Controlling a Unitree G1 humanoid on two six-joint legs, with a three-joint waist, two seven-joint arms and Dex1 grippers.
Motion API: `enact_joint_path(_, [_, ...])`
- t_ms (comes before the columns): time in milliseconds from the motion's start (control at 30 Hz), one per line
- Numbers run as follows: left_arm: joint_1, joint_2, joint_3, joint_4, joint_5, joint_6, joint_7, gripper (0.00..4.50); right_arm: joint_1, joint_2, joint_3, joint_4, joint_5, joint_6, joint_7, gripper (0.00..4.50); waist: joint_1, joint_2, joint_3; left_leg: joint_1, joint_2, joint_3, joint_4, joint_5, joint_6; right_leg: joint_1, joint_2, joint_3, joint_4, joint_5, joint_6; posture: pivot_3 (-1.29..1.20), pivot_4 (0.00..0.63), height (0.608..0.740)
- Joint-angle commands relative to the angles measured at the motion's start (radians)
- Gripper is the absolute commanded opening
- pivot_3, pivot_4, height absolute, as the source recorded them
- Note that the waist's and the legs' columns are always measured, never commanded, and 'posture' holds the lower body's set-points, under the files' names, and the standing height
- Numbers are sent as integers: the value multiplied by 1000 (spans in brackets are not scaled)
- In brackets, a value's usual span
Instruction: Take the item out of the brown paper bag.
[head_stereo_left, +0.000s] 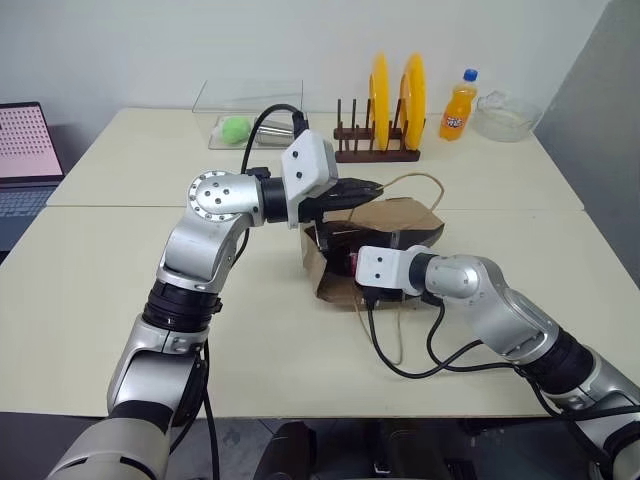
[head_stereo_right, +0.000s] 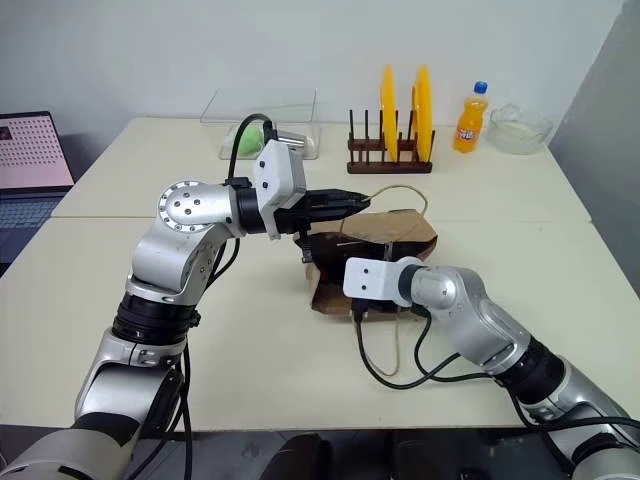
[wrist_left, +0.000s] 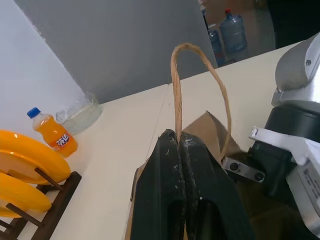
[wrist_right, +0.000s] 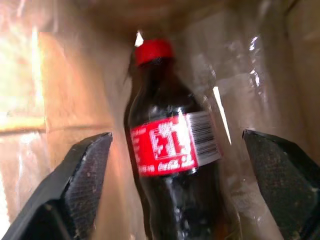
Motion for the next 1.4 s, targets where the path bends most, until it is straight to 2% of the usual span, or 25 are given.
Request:
enact_joint_path(33, [-35, 6, 25, -11, -12, -16, 4, 0, -41, -10, 20, 38, -98, -38, 29, 4471, 0, 0, 0, 0, 0, 0, 0, 0, 0, 0, 0, 0, 0, 0, 0, 0, 150, 740])
enact_joint_path(333, [-40, 1, 19, -5, -13, -23, -2, 0, -144, 13, 73, 275, -256, -206, 115, 4471, -1, 0, 0, 0, 0, 0, 0, 0, 0, 0, 0, 0, 0, 0, 0, 0, 150, 740])
enact_joint_path(500, [-39, -1, 16, -4, -12, -25, -3, 0, -187, 87, 75, 403, -302, -260, 121, 4471, -6, 0, 0, 1, 0, 0, 0, 0, 0, 0, 0, 0, 0, 0, 0, 0, 150, 740])
enact_joint_path(600, [-36, 1, 14, -4, -6, -29, -2, 0, -198, 123, 68, 441, -308, -277, 140, 3929, -8, 0, 0, 1, 0, 1, 0, 0, 0, 0, 0, 1, 1, 0, -1, 0, 150, 740])
enact_joint_path(633, [-35, 2, 14, -3, -5, -30, -1, 0, -196, 127, 63, 442, -309, -282, 147, 3566, -8, 0, 0, 1, 0, 1, 0, 0, 0, 0, 0, 1, 1, 0, -1, 0, 150, 740])
enact_joint_path(700, [-34, 5, 15, 0, -3, -33, -2, 0, -189, 125, 50, 429, -314, -292, 160, 2974, -8, 0, 0, 1, 0, 1, 0, 0, 0, 0, 0, 1, 1, 0, -1, 0, 150, 740])
enact_joint_path(733, [-34, 7, 15, 5, 0, -37, -1, 0, -186, 119, 43, 419, -314, -299, 170, 2941, -8, 0, 0, 1, 0, 1, 0, 0, 0, 0, 0, 1, 1, 0, -1, 0, 150, 740])
enact_joint_path(1033, [-47, 22, 7, 70, 56, -89, 15, 0, -200, 90, -54, 243, -230, -353, 275, 2941, -7, 0, 0, -1, 0, 1, 0, 0, 0, -2, 0, 1, 1, 0, -1, 0, 150, 740])
enact_joint_path(1167, [-67, 16, 3, 126, 99, -122, 45, 0, -197, 31, -141, 128, -117, -381, 370, 2941, -4, 0, 0, -2, 0, 0, 0, 0, 0, -3, 0, 0, 2, 0, -1, 0, 150, 740])
enact_joint_path(1267, [-72, 18, 1, 146, 117, -137, 51, 0, -183, -16, -183, 86, -76, -422, 386, 2941, -2, 0, 0, -2, 0, 0, 0, 0, 0, -3, 0, 0, 1, 0, -1, 0, 150, 740])
enact_joint_path(1400, [-81, 15, 2, 176, 139, -149, 67, 0, -143, -53, -260, 39, 56, -531, 400, 2941, -1, 0, 0, -2, 0, 0, 0, 0, 0, -3, 0, 0, 1, 0, -1, 0, 150, 740])
